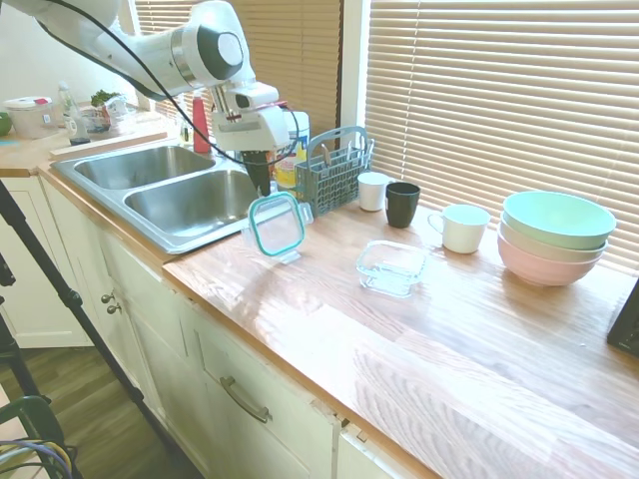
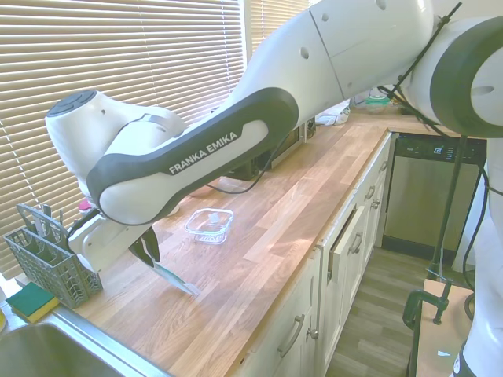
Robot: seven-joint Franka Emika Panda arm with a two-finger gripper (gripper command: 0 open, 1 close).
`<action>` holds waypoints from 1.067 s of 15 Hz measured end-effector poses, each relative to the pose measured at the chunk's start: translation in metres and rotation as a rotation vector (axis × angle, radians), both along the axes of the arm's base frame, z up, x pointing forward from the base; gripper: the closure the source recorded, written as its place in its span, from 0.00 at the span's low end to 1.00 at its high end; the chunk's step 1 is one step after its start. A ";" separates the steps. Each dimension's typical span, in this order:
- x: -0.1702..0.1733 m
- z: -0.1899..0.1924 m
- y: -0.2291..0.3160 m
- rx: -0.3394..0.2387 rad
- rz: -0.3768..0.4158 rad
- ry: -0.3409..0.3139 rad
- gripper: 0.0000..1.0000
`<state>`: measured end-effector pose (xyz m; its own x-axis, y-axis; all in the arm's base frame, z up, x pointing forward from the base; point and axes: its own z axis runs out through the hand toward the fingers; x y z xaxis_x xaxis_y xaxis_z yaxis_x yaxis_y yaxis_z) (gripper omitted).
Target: Cover the lid of the food container
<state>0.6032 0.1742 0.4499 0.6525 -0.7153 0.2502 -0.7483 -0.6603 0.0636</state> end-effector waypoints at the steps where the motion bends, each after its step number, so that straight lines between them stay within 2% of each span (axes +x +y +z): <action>1: 0.000 0.002 -0.004 0.005 0.010 0.004 1.00; 7: -0.003 0.023 -0.037 0.029 0.055 0.021 1.00; 16: 0.002 0.051 -0.114 0.053 0.073 0.030 1.00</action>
<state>0.6056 0.0605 0.5011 0.7098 -0.6775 0.1926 -0.6966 -0.7158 0.0493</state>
